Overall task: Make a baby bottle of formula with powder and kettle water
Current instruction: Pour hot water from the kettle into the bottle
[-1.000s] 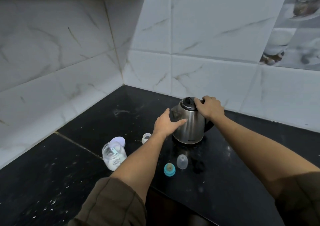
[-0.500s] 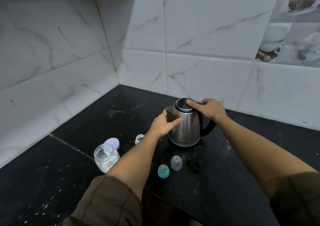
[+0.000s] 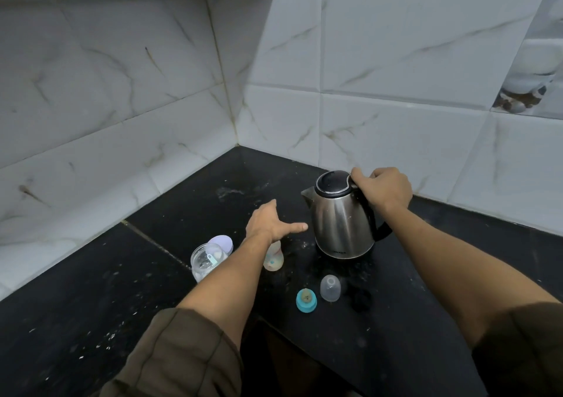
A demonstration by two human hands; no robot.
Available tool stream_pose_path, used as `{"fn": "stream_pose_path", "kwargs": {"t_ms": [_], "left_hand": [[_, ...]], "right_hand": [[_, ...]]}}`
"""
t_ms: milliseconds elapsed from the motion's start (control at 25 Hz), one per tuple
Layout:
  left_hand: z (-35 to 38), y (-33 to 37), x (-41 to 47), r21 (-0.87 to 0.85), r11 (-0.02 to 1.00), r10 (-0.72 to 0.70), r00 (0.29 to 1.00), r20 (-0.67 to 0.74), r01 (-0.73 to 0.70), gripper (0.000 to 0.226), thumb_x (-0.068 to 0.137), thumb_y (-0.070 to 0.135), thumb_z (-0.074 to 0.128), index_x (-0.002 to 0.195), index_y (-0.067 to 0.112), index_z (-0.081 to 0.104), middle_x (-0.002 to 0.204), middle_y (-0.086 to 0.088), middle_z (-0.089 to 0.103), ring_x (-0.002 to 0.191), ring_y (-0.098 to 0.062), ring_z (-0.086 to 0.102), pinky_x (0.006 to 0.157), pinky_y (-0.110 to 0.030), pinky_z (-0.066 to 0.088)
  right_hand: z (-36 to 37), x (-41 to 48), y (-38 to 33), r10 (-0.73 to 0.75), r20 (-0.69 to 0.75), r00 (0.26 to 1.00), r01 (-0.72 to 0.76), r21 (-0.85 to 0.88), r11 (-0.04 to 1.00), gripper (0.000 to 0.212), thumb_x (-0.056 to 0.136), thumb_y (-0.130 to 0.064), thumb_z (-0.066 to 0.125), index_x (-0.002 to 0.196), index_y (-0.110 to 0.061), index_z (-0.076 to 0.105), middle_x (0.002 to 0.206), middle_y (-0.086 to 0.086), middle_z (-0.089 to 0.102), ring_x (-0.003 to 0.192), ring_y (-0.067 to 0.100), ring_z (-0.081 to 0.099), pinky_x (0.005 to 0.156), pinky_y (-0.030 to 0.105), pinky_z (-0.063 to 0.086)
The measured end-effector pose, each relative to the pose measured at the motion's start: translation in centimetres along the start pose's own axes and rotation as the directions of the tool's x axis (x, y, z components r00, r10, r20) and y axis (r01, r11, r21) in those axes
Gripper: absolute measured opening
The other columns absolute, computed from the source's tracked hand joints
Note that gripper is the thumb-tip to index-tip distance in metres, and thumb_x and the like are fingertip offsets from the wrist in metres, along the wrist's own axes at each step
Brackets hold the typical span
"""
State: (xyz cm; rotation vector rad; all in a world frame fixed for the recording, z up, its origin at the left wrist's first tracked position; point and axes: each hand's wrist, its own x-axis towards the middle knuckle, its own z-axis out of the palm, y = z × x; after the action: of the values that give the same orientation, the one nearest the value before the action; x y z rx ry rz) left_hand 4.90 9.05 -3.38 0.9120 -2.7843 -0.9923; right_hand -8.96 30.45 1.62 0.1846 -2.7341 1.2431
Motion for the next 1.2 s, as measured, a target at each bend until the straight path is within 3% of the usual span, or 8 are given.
{"fn": "stream_pose_path", "kwargs": {"t_ms": [240, 440, 680, 880, 1000, 1200], "left_hand": [[-0.7, -4.6, -0.5, 0.002, 0.990, -0.140, 0.976, 0.167, 0.142, 0.119, 0.059, 0.051, 0.098, 0.156, 0.014, 0.041, 0.154, -0.006, 0.052, 0.141, -0.029, 0.051, 0.114, -0.042, 0.044], [0.7, -5.8, -0.4, 0.025, 0.987, -0.162, 0.977, 0.141, 0.160, 0.069, 0.062, 0.028, 0.099, 0.124, 0.021, 0.068, 0.123, -0.002, 0.071, 0.109, -0.021, 0.067, 0.097, -0.035, 0.054], [0.6, -5.1, -0.3, -0.003, 0.990, -0.142, 0.989, 0.039, 0.142, 0.045, 0.061, 0.033, 0.096, 0.100, 0.025, 0.074, 0.102, 0.001, 0.072, 0.095, -0.019, 0.068, 0.076, -0.030, 0.052], [-0.4, -3.7, 0.1, 0.037, 0.996, -0.082, 0.996, -0.020, 0.083, 0.040, 0.063, 0.033, 0.095, 0.097, 0.022, 0.076, 0.094, 0.000, 0.075, 0.092, -0.020, 0.070, 0.077, -0.033, 0.055], [-0.8, -3.0, 0.2, 0.062, 0.996, -0.063, 0.998, -0.029, 0.065, 0.043, 0.062, 0.035, 0.096, 0.098, 0.021, 0.077, 0.095, -0.001, 0.075, 0.092, -0.021, 0.071, 0.081, -0.036, 0.059], [-1.2, -2.0, 0.2, 0.078, 0.997, -0.026, 1.000, -0.014, 0.027, 0.045, 0.064, 0.033, 0.096, 0.104, 0.023, 0.077, 0.096, -0.001, 0.077, 0.093, -0.020, 0.072, 0.084, -0.041, 0.063]], "right_hand": [[1.0, -0.3, -4.0, -0.187, 0.059, 0.981, 0.194, -0.144, 0.970, 0.050, 0.071, -0.058, 0.062, 0.052, -0.013, 0.048, 0.050, 0.002, 0.052, 0.057, 0.027, 0.058, 0.053, 0.031, 0.043], [2.3, -1.2, -6.6, -0.303, 0.123, 0.945, 0.325, -0.238, 0.915, 0.047, 0.073, -0.052, 0.060, 0.050, -0.014, 0.044, 0.051, 0.002, 0.052, 0.055, 0.027, 0.055, 0.050, 0.028, 0.034], [2.7, -2.2, -8.9, -0.407, 0.135, 0.903, 0.428, -0.337, 0.839, 0.042, 0.075, -0.046, 0.057, 0.052, -0.013, 0.046, 0.051, 0.003, 0.052, 0.055, 0.029, 0.055, 0.051, 0.027, 0.032], [2.3, -2.6, -10.8, -0.515, 0.153, 0.843, 0.520, -0.478, 0.708, 0.043, 0.082, -0.047, 0.053, 0.056, -0.013, 0.052, 0.057, 0.002, 0.052, 0.056, 0.026, 0.049, 0.053, 0.026, 0.029], [1.9, -2.8, -11.5, -0.555, 0.176, 0.813, 0.553, -0.533, 0.641, 0.044, 0.085, -0.049, 0.050, 0.055, -0.017, 0.045, 0.057, 0.001, 0.048, 0.062, 0.027, 0.051, 0.058, 0.028, 0.034], [1.4, -2.9, -12.0, -0.578, 0.199, 0.792, 0.569, -0.583, 0.580, 0.043, 0.087, -0.049, 0.048, 0.058, -0.018, 0.048, 0.060, 0.001, 0.047, 0.068, 0.027, 0.054, 0.060, 0.029, 0.035]]}}
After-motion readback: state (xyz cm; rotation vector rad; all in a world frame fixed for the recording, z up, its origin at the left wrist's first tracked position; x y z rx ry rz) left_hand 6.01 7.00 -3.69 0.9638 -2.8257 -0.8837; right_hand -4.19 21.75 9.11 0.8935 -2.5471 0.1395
